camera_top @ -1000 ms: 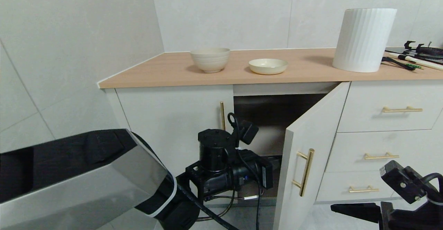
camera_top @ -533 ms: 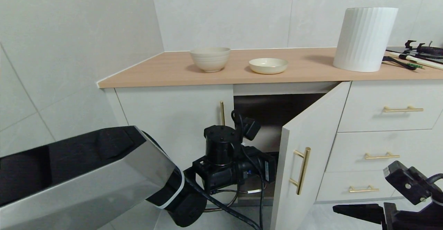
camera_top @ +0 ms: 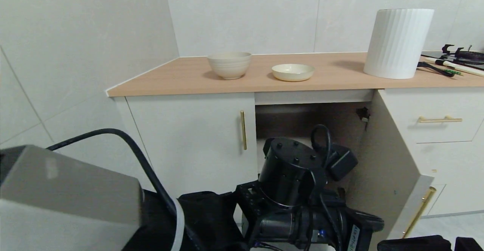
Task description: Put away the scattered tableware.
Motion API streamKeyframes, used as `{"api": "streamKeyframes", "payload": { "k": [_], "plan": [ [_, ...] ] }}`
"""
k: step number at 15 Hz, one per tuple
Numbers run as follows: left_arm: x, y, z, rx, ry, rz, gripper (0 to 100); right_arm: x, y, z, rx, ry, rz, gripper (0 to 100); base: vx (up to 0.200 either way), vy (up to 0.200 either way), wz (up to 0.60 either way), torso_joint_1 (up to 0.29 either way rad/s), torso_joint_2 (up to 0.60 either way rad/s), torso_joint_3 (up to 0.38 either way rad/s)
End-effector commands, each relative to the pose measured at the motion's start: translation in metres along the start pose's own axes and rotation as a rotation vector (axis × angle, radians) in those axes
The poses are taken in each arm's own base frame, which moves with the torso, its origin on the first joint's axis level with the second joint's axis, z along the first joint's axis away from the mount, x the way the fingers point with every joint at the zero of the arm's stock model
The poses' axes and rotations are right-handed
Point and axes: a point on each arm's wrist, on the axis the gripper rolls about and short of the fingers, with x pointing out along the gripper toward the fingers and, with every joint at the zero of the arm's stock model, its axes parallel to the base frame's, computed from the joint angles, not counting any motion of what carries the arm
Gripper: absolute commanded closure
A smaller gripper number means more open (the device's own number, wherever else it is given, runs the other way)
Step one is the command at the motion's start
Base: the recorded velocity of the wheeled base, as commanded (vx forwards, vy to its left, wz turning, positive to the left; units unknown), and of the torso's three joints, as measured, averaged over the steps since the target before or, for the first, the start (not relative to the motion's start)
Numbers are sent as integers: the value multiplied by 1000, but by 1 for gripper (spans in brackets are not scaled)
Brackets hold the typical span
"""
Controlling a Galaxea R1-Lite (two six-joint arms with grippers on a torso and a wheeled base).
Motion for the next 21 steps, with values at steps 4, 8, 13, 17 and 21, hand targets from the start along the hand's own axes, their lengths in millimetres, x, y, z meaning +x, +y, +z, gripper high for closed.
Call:
{"api": "streamKeyframes", "payload": {
  "k": [4, 8, 13, 17, 21],
  "plan": [
    [-66, 10, 39, 7, -166, 118, 100, 3, -1, 4, 5, 2, -29, 0, 0, 0, 0, 0, 0, 0],
    [-157, 27, 40, 19, -274, 302, 100, 37, -27, 27, 37, 7, -266, 0, 0, 0, 0, 0, 0, 0],
    [-284, 13, 10, 74, -431, 643, 100, 97, -84, 82, 49, -51, -525, 0, 0, 0, 0, 0, 0, 0],
    [-312, -2, 9, 67, -489, 721, 100, 112, -102, 103, 66, -39, -571, 0, 0, 0, 0, 0, 0, 0],
    [-314, -3, 17, 57, -507, 723, 0, 95, -91, 113, 57, -77, -588, 0, 0, 0, 0, 0, 0, 0]
  ]
}}
